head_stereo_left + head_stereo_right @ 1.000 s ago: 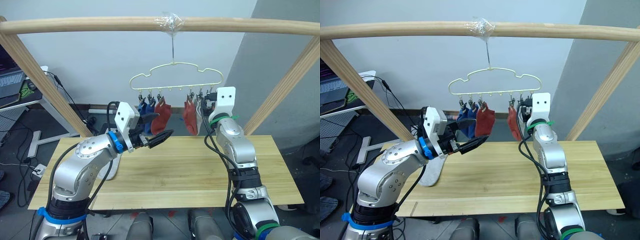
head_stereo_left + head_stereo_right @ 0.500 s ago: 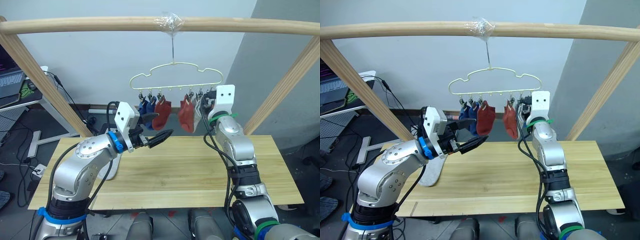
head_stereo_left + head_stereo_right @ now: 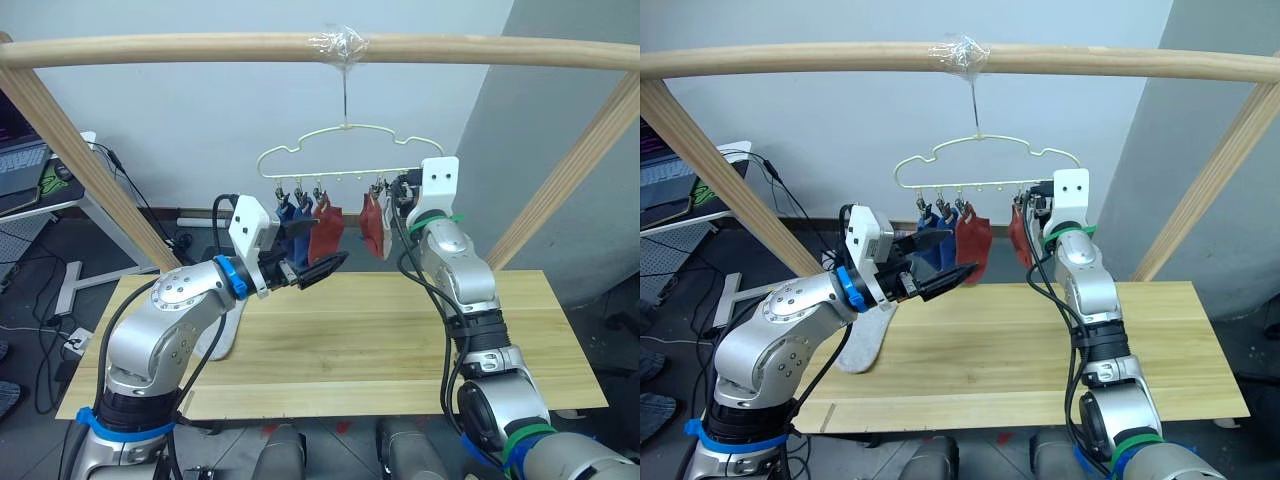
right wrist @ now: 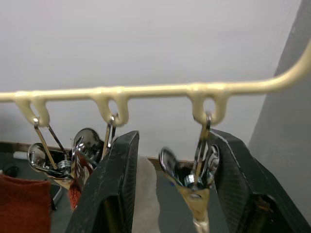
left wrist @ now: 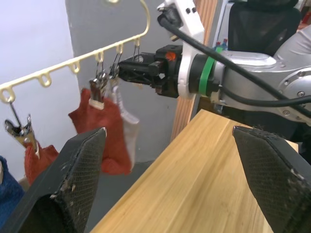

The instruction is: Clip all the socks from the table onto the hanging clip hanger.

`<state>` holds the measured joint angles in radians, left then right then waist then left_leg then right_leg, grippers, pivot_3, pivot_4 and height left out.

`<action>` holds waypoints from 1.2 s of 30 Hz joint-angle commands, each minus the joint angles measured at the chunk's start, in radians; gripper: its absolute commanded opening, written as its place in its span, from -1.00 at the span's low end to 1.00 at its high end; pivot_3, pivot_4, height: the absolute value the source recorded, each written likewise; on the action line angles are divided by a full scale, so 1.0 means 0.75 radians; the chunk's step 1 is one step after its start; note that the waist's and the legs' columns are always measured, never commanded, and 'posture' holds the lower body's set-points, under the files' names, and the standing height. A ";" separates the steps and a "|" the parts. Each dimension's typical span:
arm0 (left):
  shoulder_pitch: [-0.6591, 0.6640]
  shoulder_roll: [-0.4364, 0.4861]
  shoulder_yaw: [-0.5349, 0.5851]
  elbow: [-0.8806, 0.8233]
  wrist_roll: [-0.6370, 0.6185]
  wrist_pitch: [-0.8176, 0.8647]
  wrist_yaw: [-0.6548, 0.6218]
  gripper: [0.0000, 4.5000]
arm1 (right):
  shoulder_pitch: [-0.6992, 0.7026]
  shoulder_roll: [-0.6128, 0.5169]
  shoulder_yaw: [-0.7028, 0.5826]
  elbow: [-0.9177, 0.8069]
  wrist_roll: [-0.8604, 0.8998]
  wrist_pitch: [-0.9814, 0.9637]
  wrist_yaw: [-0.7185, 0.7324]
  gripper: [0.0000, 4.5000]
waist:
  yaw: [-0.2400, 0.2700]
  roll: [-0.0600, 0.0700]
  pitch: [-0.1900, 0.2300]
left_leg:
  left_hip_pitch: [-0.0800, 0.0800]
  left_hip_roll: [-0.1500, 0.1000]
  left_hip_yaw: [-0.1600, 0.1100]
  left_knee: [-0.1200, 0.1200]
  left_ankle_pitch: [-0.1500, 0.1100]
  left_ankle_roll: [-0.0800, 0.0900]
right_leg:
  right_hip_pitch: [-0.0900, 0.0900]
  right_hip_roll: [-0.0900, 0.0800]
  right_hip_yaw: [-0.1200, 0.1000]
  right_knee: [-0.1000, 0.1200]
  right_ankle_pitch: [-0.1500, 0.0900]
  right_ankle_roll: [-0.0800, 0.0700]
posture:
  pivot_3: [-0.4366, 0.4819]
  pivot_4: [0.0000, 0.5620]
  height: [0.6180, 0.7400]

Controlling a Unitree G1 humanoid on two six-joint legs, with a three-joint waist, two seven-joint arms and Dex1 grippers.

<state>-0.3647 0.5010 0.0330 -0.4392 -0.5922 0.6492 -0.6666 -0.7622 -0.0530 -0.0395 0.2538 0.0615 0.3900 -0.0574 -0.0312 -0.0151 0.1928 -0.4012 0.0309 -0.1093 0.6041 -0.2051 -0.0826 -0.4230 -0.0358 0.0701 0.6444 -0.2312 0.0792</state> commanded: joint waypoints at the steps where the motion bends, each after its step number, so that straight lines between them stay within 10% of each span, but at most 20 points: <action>1: -0.036 -0.005 0.007 -0.044 -0.046 0.014 0.000 0.92 | -0.047 0.006 -0.019 0.002 0.012 -0.060 0.016 -0.01 | 0.001 0.000 0.000 | 0.000 0.000 0.000 0.000 0.000 0.000 | 0.000 0.000 0.000 0.000 0.000 0.000 | 0.24 -0.37 1.00; 12: -0.045 -0.023 0.012 -0.077 -0.130 0.065 0.016 0.92 | -0.052 -0.005 -0.028 0.029 0.006 -0.089 0.037 -0.01 | 0.000 0.000 0.000 | 0.000 0.000 0.000 0.000 0.000 0.000 | 0.000 0.000 0.000 0.000 0.000 0.000 | 0.24 -0.37 1.00; 20: -0.066 -0.053 0.036 -0.074 -0.184 0.084 0.074 0.92 | -0.039 -0.014 -0.037 0.022 0.005 -0.095 0.052 -0.97 | 0.000 0.000 0.000 | 0.000 0.000 0.000 0.000 0.000 0.000 | 0.000 0.000 0.000 0.000 0.000 0.000 | 0.24 -0.37 1.00; 36: 0.276 -0.084 0.069 0.217 0.158 -0.161 0.269 0.92 | -0.006 -0.209 -0.046 -0.114 0.060 0.163 0.257 -0.99 | 0.001 0.000 0.001 | 0.000 0.000 0.000 0.000 0.000 0.000 | 0.000 0.000 0.000 -0.001 -0.001 -0.002 | 0.16 -0.32 1.00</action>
<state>-0.1691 0.4347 0.0546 -0.2934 -0.5284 0.5868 -0.4937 -0.7672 -0.1959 -0.0569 0.2122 0.0928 0.4749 0.1163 -0.0302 -0.0148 0.1936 -0.4011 0.0309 -0.1095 0.6038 -0.2051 -0.0825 -0.4230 -0.0358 0.0699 0.6440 -0.2321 0.0777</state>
